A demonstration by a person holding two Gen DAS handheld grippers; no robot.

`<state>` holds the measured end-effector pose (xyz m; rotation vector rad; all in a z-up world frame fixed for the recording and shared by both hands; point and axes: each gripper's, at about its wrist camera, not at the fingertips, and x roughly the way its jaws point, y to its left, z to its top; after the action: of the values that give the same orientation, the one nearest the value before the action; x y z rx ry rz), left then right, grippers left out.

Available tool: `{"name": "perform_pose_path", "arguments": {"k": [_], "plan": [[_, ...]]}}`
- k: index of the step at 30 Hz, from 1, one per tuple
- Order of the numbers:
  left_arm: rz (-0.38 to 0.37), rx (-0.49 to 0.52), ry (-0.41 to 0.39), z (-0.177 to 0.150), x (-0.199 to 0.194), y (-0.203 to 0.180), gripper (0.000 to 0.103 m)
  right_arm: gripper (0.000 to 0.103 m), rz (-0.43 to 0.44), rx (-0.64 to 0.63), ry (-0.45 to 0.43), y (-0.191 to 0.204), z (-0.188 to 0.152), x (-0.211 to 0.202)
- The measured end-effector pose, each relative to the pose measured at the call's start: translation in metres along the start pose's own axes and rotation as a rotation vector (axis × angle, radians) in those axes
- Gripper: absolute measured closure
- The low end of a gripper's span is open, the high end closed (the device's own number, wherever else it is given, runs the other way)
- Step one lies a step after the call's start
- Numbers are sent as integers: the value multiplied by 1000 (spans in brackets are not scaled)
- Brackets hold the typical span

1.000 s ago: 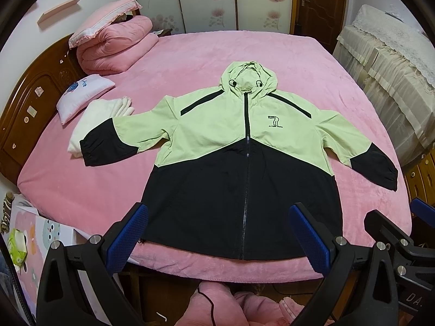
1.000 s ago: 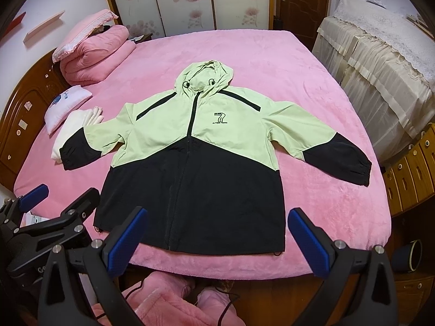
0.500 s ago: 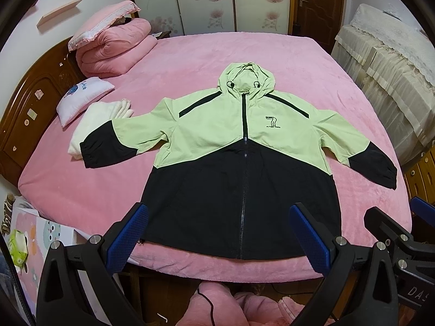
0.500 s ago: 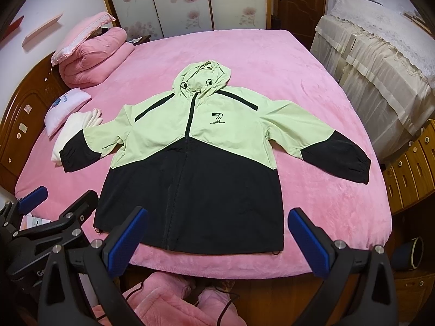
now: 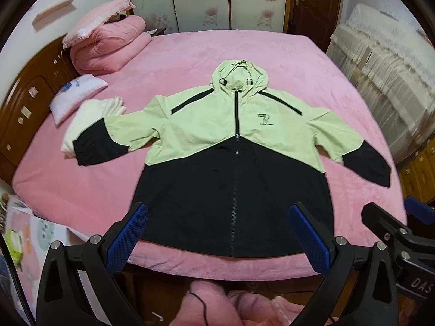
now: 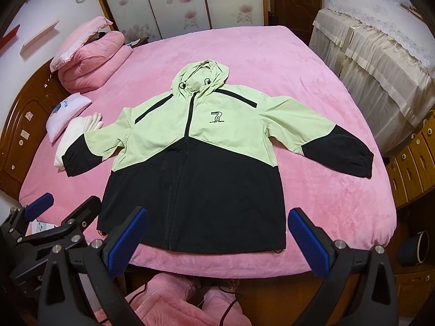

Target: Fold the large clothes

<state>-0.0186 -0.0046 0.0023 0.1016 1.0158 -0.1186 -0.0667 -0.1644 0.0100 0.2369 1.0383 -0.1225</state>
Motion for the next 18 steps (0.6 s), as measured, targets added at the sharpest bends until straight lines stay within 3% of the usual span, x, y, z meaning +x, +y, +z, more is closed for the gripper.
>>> {"name": "perform_pose_path", "arguments": {"k": [11,18], "plan": [[58,-15,12,-6,1,4,1,0,75,6,-16,2,12,6],[112,-81,39,-10,-1,38,1,0,154,16,-23,21,29,17]]}}
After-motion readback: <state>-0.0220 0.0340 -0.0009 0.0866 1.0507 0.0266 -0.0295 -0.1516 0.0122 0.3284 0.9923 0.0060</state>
